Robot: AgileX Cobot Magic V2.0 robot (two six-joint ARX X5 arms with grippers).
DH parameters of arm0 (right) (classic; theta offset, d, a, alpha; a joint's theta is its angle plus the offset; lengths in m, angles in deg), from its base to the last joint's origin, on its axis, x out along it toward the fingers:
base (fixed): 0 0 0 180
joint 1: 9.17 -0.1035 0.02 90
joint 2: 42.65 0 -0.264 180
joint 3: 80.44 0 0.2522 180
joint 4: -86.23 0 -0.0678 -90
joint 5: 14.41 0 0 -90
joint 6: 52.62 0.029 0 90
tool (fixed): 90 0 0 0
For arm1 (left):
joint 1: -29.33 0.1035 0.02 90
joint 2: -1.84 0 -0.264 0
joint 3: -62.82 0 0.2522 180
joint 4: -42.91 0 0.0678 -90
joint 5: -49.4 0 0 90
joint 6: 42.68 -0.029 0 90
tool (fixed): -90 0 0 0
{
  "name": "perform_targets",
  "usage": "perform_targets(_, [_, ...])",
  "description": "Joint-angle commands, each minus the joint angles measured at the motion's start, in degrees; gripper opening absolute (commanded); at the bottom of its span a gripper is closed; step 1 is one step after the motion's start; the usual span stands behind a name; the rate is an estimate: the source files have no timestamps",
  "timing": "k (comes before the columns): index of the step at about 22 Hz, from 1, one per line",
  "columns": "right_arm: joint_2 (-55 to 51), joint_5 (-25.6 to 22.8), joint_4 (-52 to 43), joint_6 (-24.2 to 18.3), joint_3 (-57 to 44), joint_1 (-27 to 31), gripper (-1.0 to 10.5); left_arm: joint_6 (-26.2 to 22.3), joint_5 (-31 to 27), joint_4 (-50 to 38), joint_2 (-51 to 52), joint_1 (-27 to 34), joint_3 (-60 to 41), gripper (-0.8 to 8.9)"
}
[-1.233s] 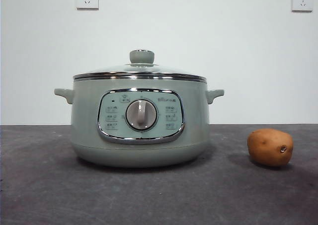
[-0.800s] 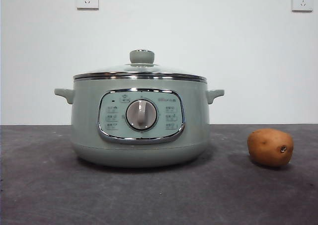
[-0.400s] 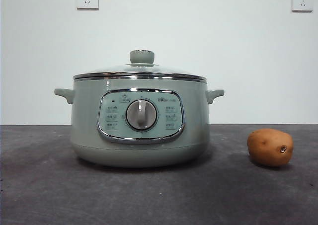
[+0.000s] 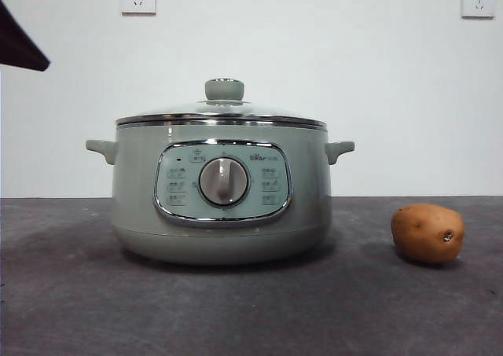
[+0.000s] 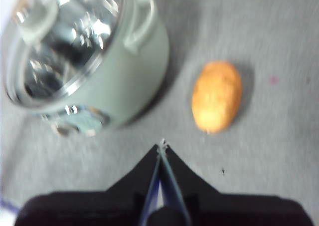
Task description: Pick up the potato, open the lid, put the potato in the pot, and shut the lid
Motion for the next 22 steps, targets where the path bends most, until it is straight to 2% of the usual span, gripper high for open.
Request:
perform_targets(1, [2.78,0.39,1.73,-2.05,1.01,0.00,0.0,0.55,3.72,0.74,-1.88,0.15,0.66,-0.03])
perform_targets(2, [3.82,0.39,1.88,-2.08,1.11,0.00,0.2,0.55,4.83,0.72,-2.45,0.15,0.68,0.00])
perform_targets(3, [4.63,0.39,1.86,-2.08,1.11,-0.02,0.9,0.52,5.18,0.74,-2.93,0.07,0.68,0.01])
perform_targets(4, [5.38,0.37,1.81,-2.12,1.11,-0.02,2.0,0.52,5.18,0.72,-3.23,0.04,0.68,0.11])
perform_targets(5, [6.10,0.37,1.81,-2.34,1.14,-0.02,3.4,0.52,5.07,0.72,-3.43,0.04,0.68,0.91])
perform_targets(6, [6.73,0.35,1.84,-2.67,1.14,-0.02,5.1,0.50,5.03,0.72,-3.56,0.07,0.68,2.47])
perform_targets(7, [7.30,0.35,1.86,-2.93,1.14,-0.02,6.6,0.50,4.92,0.70,-3.72,0.07,0.68,4.65])
perform_targets(8, [7.80,0.35,1.79,-3.06,1.14,-0.02,7.5,0.50,4.26,0.68,-3.76,0.04,0.68,6.31])
perform_targets(9, [8.35,0.33,1.70,-3.06,1.14,-0.02,7.8,0.48,3.98,0.68,-3.80,0.04,0.68,7.12])
perform_targets(16, [9.84,-0.13,1.62,-3.10,1.14,-2.05,7.9,0.48,4.02,0.59,-3.85,0.07,0.68,7.23])
perform_targets(20, [9.84,-0.13,-3.23,-2.80,1.14,-3.06,7.9,0.07,4.00,-1.05,-3.85,0.07,0.68,7.23])
perform_targets(22, [9.84,-0.11,-3.82,0.35,1.14,-3.06,7.9,0.11,4.37,-1.03,-3.85,0.07,0.68,7.23])
